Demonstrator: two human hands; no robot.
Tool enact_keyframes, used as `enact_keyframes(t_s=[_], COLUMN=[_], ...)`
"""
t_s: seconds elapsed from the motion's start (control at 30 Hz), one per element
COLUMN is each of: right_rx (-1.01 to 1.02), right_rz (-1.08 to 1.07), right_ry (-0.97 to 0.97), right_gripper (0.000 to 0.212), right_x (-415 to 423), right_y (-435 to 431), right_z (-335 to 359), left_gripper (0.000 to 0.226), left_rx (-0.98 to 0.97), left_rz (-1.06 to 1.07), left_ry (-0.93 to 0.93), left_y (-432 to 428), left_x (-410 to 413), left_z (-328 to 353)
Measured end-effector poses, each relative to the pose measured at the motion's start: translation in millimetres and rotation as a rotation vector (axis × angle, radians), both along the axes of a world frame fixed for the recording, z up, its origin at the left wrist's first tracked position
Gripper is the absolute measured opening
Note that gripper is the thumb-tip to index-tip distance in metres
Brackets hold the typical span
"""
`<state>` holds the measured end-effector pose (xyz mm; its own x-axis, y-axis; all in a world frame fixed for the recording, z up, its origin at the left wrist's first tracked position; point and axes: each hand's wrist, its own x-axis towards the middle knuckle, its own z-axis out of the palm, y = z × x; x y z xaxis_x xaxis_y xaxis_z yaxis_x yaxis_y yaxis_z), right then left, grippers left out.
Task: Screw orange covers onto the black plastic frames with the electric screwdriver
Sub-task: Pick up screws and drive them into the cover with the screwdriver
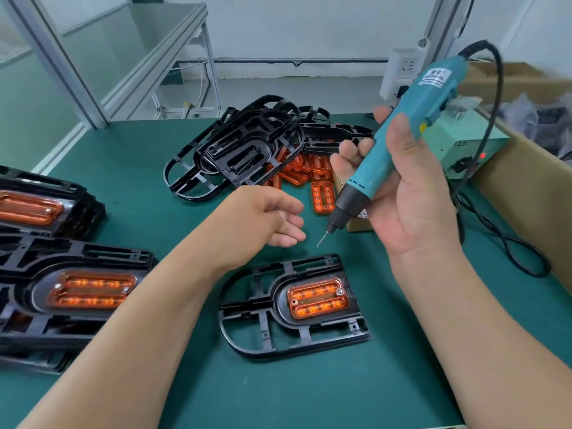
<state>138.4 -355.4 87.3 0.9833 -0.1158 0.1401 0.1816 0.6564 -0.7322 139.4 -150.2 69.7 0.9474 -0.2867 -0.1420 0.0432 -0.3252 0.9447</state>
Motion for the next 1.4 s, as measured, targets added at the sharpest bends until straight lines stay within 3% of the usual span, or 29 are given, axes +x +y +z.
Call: enact_keyframes(t_s=[0.2,0.4,0.53,0.63,0.83,1.07,1.4], right_rx=[0.021,0.059,0.106,0.122,0.188,0.253,0.282], right_rz=[-0.011,-0.06,-0.11,-0.122,-0.145,-0.169,-0.18], right_ry=[0.081,0.108,0.126,0.127,0.066,-0.004,-0.017], right_gripper=[0.015,0.016,0.021,0.018,0.01,0.009,0.005], right_x=[7.0,8.7,9.4,9.9,10.5,9.3,4.9], right_y=[-2.6,-3.8,-3.9,-3.3,-2.8,-7.3,-6.9], right_z=[-6.9,-6.5,-7.6,-9.9,-11.1,-7.0,-3.7], left_gripper=[0.023,0.003,0.025,0.034,0.013,0.02,0.016], left_rx=[-0.062,0.003,0.118,0.083,-0.064,-0.214,-0.25], left_rz=[-0.1,-0.041,0.068,0.062,-0.076,-0.171,-0.165], left_ry=[0.045,-0.021,-0.139,-0.133,0.003,0.082,0.097], left_y=[-0.4,-7.9,-5.2,-3.9,-1.7,-6.9,-12.1], left_x=[-1.4,-2.1,2.3,3.1,1.9,-5.9,-8.9], left_z=[-3.7,-3.8,-6.9,-8.9,-6.9,-3.7,-6.3])
